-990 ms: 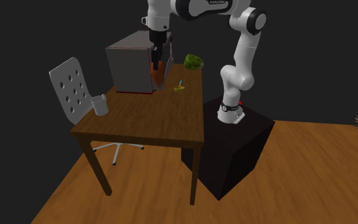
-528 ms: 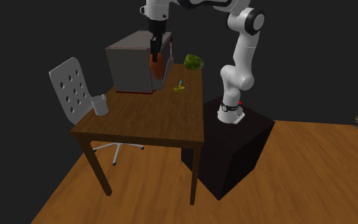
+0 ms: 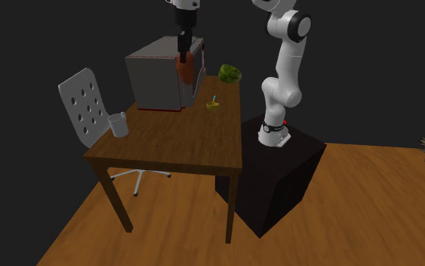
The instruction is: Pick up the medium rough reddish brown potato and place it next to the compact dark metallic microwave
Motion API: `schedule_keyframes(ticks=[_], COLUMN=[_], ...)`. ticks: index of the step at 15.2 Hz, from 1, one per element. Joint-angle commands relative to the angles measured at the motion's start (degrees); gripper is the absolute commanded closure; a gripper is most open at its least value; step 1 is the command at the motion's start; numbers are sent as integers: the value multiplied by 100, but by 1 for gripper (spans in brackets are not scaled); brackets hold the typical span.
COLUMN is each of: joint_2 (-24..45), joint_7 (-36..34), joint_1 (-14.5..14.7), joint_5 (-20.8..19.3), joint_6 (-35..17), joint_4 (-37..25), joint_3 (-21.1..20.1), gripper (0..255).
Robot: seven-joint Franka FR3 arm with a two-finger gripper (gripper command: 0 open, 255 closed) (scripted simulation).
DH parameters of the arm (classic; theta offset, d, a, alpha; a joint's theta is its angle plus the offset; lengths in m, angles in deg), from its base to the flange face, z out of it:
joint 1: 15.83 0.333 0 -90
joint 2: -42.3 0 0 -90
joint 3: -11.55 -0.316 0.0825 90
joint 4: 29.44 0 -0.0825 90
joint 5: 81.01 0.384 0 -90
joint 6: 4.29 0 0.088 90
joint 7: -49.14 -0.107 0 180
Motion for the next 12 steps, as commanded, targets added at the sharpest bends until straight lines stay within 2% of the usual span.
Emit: schedule_keyframes(ticks=[1,8,12], joint_2=[119,540,-328], joint_7=[18,70,443], joint_1=[2,21,-175], joint_5=[-11,-61,6], joint_6=[210,880,656], joint_4=[-327,-1419,-372], joint_3=[-5,-28,193], gripper=[255,255,255])
